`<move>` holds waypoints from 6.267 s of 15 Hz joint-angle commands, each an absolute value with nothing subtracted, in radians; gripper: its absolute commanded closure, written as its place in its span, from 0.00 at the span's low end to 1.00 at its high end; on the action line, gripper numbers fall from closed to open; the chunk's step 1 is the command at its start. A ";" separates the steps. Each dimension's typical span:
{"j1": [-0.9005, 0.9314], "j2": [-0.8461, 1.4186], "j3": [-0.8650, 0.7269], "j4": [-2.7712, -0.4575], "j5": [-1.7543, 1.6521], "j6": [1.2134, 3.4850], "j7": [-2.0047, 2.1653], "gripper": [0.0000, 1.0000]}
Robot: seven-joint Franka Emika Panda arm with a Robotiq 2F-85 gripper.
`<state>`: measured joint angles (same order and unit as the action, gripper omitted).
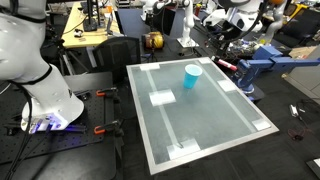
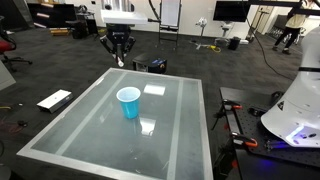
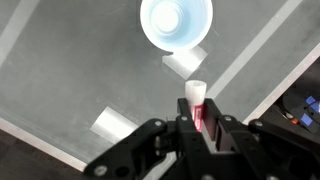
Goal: Pick up the marker from the table and put it in the cup
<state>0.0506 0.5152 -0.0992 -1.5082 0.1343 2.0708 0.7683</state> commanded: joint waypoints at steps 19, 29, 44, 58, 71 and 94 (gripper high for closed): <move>0.005 0.517 -0.032 -1.530 0.302 2.046 0.508 0.80; -0.063 0.527 0.013 -1.497 0.462 2.023 0.388 0.95; -0.190 0.533 0.008 -1.429 0.827 1.647 0.283 0.95; -0.171 0.550 -0.057 -1.445 0.864 1.491 0.435 0.80; -0.200 0.546 -0.071 -1.500 1.053 1.455 0.521 0.95; -0.218 0.600 -0.138 -1.614 1.201 1.282 0.695 0.95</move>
<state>-0.2266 0.5887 -0.1268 -1.6060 1.1711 1.2825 0.6775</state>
